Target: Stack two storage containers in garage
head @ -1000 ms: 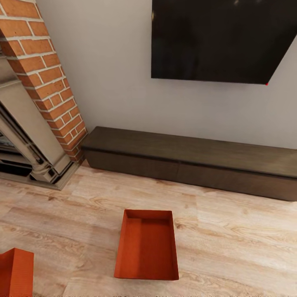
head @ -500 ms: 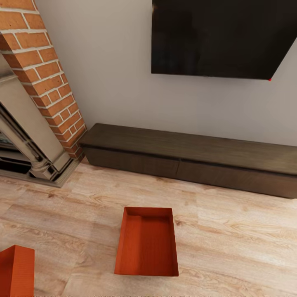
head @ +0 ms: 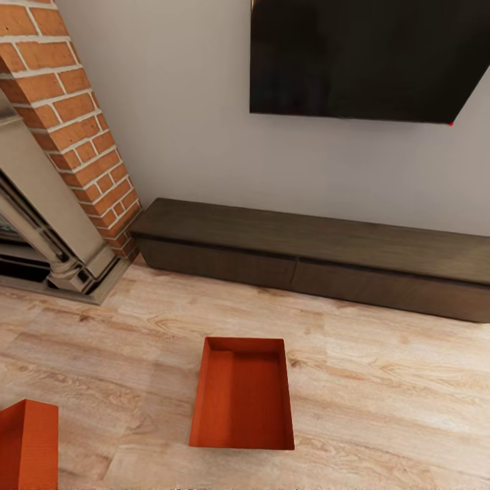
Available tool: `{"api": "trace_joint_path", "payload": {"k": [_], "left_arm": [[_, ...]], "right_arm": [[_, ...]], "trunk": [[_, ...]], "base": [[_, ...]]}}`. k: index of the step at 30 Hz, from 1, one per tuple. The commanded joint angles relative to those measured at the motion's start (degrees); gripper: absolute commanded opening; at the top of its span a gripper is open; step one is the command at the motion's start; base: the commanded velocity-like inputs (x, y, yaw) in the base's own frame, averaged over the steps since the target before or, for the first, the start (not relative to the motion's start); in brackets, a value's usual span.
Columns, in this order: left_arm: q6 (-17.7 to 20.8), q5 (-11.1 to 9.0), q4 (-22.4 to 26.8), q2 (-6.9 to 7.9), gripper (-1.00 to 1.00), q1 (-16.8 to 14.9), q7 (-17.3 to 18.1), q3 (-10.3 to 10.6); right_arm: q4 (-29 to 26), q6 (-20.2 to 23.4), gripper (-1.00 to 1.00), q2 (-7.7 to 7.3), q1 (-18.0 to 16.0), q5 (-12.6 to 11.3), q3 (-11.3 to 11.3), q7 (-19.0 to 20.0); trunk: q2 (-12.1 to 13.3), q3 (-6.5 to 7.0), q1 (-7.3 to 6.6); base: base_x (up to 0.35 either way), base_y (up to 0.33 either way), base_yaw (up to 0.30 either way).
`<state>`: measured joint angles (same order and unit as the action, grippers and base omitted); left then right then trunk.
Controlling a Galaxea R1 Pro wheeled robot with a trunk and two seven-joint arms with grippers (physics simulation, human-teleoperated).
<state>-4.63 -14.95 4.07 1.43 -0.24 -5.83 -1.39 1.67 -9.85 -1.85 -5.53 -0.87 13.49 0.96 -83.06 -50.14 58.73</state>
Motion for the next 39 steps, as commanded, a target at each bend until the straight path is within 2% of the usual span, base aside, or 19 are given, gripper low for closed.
{"api": "trace_joint_path", "payload": {"k": [1,39], "left_arm": [[-0.2,-0.2,0.0,-0.01,1.0,0.0,-0.1,-0.1],[-0.1,-0.4,-0.1,-0.06,1.0,0.0,-0.1,-0.3]], "right_arm": [[0.2,-0.3,1.0,0.0,-0.1,-0.1,0.2,0.1],[0.2,-0.4,1.0,0.06,-0.1,-0.1,0.2,-0.6]], "trunk": [[0.0,-0.13,0.0],[0.0,-3.68,0.0]], "base": [[0.0,0.0,0.0],[0.0,0.0,0.0]]}}
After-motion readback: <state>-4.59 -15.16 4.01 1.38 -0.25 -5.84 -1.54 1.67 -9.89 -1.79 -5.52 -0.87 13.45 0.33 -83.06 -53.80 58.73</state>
